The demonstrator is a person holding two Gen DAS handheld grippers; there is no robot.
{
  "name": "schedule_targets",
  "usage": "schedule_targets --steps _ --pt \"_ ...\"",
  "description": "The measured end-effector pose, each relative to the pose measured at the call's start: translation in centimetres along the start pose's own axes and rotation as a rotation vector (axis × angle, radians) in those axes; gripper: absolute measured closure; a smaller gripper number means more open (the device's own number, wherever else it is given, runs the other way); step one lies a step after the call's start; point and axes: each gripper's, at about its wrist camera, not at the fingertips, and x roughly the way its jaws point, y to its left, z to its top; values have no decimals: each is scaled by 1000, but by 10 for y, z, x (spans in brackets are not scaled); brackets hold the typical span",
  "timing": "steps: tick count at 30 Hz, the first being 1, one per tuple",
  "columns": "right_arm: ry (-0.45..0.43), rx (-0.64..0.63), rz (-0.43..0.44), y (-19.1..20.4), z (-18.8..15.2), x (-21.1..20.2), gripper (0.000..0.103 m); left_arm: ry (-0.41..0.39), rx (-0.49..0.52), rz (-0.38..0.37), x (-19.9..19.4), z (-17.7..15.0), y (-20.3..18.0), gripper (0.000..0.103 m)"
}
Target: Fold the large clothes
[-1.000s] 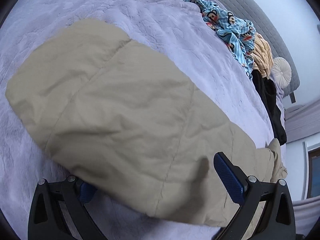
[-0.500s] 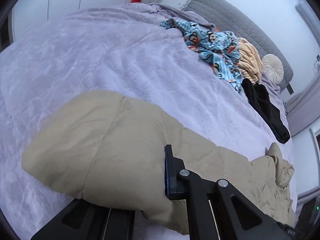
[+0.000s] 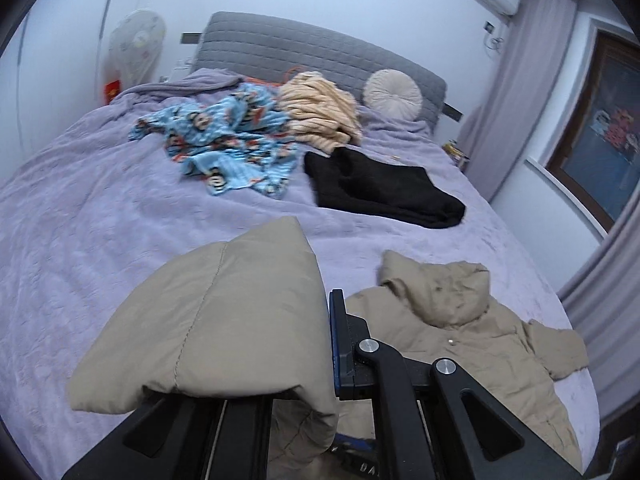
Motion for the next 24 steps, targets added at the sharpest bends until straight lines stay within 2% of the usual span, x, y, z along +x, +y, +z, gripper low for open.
schedule_targets --steps 3,7,11,14,16,17,20,21,22,24 --pt "-26 -5 18 -14 -7 -40 87 46 74 -96 28 -1 -73 94" --pt "-134 1 -86 -60 -20 -115 87 149 223 -170 73 -29 -173 94" --pt "-231 82 -218 -126 -35 -185 87 270 354 -122 126 -89 -233 94" --pt "-247 162 -271 -172 -45 -215 87 376 412 -47 161 -130 -240 94" --pt "-245 207 -273 -197 -51 -224 87 401 435 -6 169 -146 -241 93" --pt "-247 224 -258 -204 -53 -224 87 401 445 13 170 -151 -241 87" --pt "-255 229 -229 -210 -51 -219 87 386 463 63 165 -150 -241 57" --pt "-257 231 -226 -209 -50 -218 87 375 467 76 161 -148 -239 25" --pt "-259 236 -222 -207 -47 -215 87 355 460 78 155 -145 -240 8" --pt "-264 240 -214 -214 -56 -226 87 300 453 84 135 -138 -236 8"
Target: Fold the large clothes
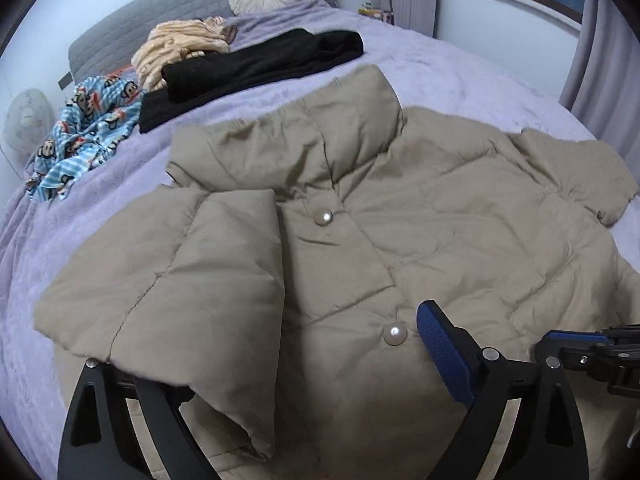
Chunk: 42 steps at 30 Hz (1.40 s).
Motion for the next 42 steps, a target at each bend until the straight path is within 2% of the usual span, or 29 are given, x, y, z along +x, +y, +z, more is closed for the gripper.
schedule_targets --steps 4,6,8,9,12,15,17,20,23,24,25,26,28,30,31,33,35,38,42 --pt "4 -29 -22 -2 -6 -17 86 -48 -64 -20 -42 -12 32 8" --pt "5 -71 -47 6 -7 -24 74 -79 -130 -11 -61 -22 63 8" --pt "-14 -133 -74 26 -2 -27 29 -101 -207 25 -77 -34 101 8" --pt "-36 -166 -82 37 -1 -30 25 -101 -251 57 -77 -38 122 8" --pt "-87 -339 -97 90 3 -31 25 -51 -395 190 -56 -50 200 8" --pt "-122 -577 -148 156 -7 -15 25 25 -502 225 -29 -71 243 8" --pt "-142 -737 -209 195 -20 3 25 66 -532 217 -12 -82 253 8" --pt "-164 -951 -338 242 -42 43 25 103 -520 211 8 -94 252 8" --pt "-181 -1042 -439 260 -44 81 26 117 -499 215 17 -99 245 8" --pt "-183 -1028 -450 260 -38 85 29 116 -495 216 19 -100 243 8" --pt "-194 -982 -447 258 -27 85 51 114 -495 215 17 -102 243 8" --pt "-204 -912 -427 250 -14 79 78 114 -493 212 18 -102 242 8" --pt "-221 -717 -363 225 17 60 91 122 -486 203 19 -100 243 8" --pt "-219 -508 -302 186 41 44 94 128 -471 169 20 -98 241 8" --pt "-198 -383 -271 159 51 39 94 130 -461 152 19 -95 242 13" --pt "-131 -222 -219 112 57 42 95 110 -463 117 12 -87 247 19" --pt "-76 -84 -126 74 56 48 95 67 -509 117 2 -78 258 19" --pt "-71 13 -9 47 49 50 95 38 -542 147 -1 -65 269 19" --pt "-49 23 52 43 46 47 94 51 -458 205 17 -58 258 19"
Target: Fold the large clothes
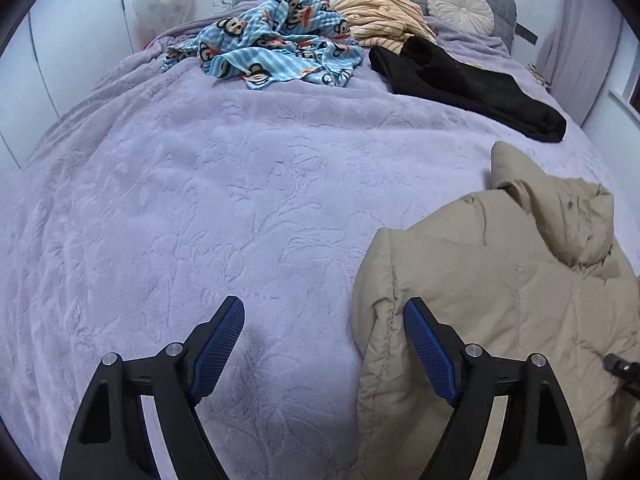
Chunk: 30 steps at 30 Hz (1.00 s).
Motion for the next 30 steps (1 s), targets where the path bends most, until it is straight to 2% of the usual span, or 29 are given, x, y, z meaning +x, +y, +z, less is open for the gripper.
schedule_targets --steps 2,4,8,11,14,16,18,20,22,24,26,30 --pt "24 0 -9 -2 0 -8 85 50 48 50 22 -10 -9 19" --pt "4 -7 -67 -7 -3 -27 79 55 13 41 30 -17 -9 19" --pt "-146 1 -231 -15 -7 -80 79 54 -33 48 31 -19 -7 19" --pt "-191 -91 -218 -5 -1 -100 79 50 -8 90 22 -12 -8 19" --pt "-178 -192 -186 15 12 -94 79 -32 -26 54 -13 -2 -5 19" --pt "-157 -240 -145 26 23 -84 79 -49 -13 33 -27 1 -8 19" --pt "-137 -285 -135 38 32 -68 79 -27 4 14 -28 -3 -15 19" --pt "-105 -320 -130 43 44 -44 79 14 45 34 -19 -16 -26 19" --pt "-78 -339 -176 42 49 -20 79 58 69 55 -5 -35 -33 19" --pt "-52 -319 -204 26 47 -2 85 73 54 41 3 -51 -35 18" --pt "-51 -306 -196 9 44 2 94 64 43 40 7 -56 -36 17" --pt "-65 -299 -167 0 40 -11 96 77 50 65 4 -50 -39 17"
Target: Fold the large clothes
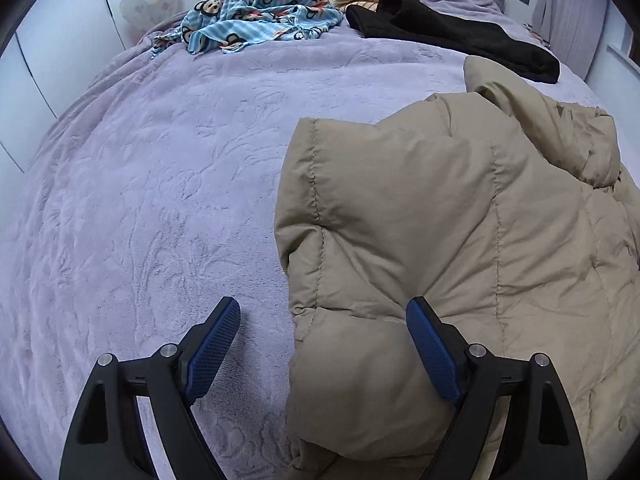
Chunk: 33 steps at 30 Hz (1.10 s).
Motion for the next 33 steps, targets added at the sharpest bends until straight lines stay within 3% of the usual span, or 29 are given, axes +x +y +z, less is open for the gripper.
schedule_targets --steps 5,9,14,18,21,24,27,31,33 --pt "-34 86 -73 -21 -3 -35 89 -6 25 -16 -29 10 -8 17" --pt "-13 150 -26 -41 -20 -58 85 1 72 -72 -59 9 -30 17" --pt "9 263 13 -65 -56 -82 54 62 85 -204 -90 -1 -70 17" --pt "31 333 36 -77 -77 -94 52 96 140 -250 -113 -16 -119 17" --pt "39 361 51 -89 -87 -102 37 111 170 -285 -122 -28 -155 17" --pt "30 388 49 -106 -91 -112 31 118 183 -296 -125 -36 -186 16" --pt "9 441 59 -133 -93 -122 24 112 203 -283 -125 -40 -209 0" --pt "-11 508 63 -167 -97 -130 24 121 224 -269 -121 -43 -229 0" --pt "-28 536 68 -184 -98 -135 18 131 229 -252 -119 -42 -238 0"
